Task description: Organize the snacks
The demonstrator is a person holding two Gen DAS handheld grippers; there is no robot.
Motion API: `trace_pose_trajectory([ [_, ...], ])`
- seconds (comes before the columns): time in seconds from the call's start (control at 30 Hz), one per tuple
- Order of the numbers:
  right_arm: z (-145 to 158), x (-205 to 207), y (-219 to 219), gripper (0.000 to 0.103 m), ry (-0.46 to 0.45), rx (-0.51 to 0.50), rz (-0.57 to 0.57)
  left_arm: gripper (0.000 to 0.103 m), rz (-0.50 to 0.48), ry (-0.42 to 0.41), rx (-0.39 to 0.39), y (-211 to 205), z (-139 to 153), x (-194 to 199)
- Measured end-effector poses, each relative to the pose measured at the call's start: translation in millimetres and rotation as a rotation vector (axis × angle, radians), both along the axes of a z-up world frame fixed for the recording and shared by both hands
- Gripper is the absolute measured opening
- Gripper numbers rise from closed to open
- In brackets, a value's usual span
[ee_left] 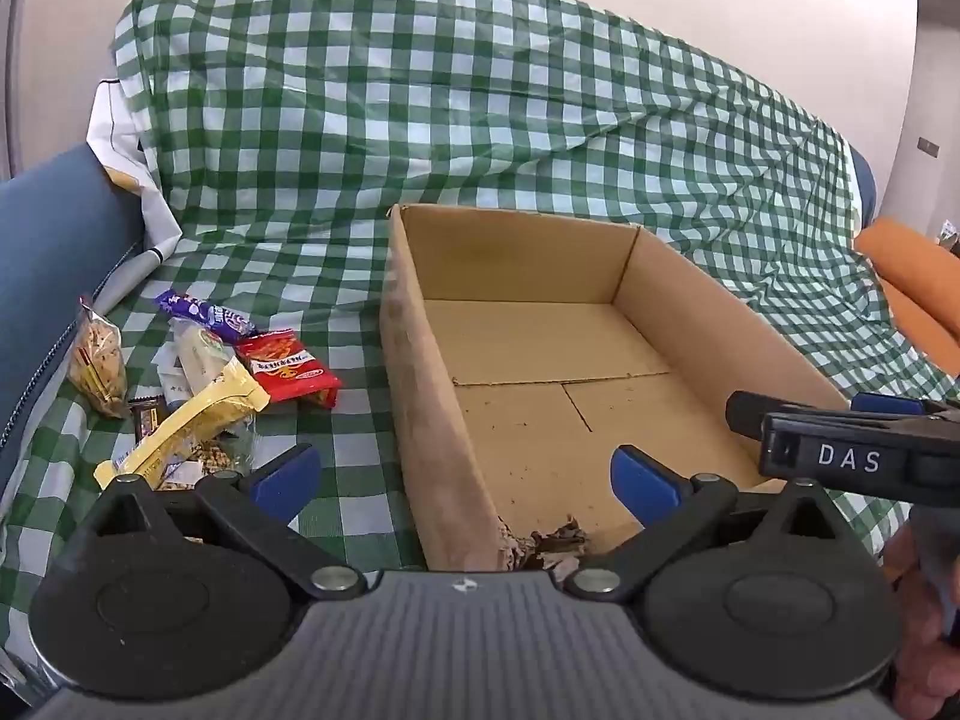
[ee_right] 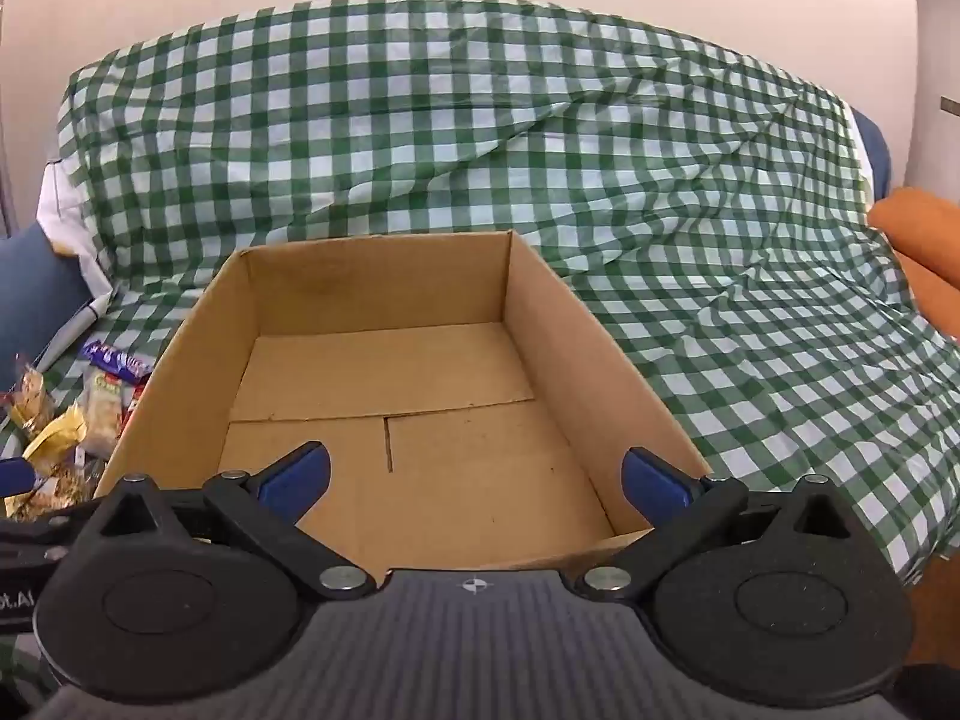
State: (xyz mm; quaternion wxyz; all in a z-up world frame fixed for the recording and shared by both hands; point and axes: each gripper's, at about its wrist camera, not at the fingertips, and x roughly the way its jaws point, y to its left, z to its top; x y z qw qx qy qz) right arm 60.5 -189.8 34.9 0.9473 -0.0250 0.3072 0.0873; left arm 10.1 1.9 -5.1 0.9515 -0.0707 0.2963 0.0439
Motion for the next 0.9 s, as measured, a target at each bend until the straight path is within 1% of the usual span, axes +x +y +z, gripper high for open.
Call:
trace_pose_trajectory([
  [0.17, -4.4, 5.6, 1.2, 0.102, 0.025, -0.018, 0.000, 0.103, -0.023, 0.013, -0.017, -0.4, -0.2, 1.2],
  [0.37, -4.4, 5.0, -3.3, 0.102, 0.024, -0.017, 0.003, 0.103, -0.038, 0.010, 0.001, -3.1, -0.4, 0.2],
  [0.9, -5.7, 6.4, 2.0, 0.102, 0.024, -0.011, -0.023, 0.103, -0.057, 0.004, 0.000, -1.4, 0.4, 0.5],
])
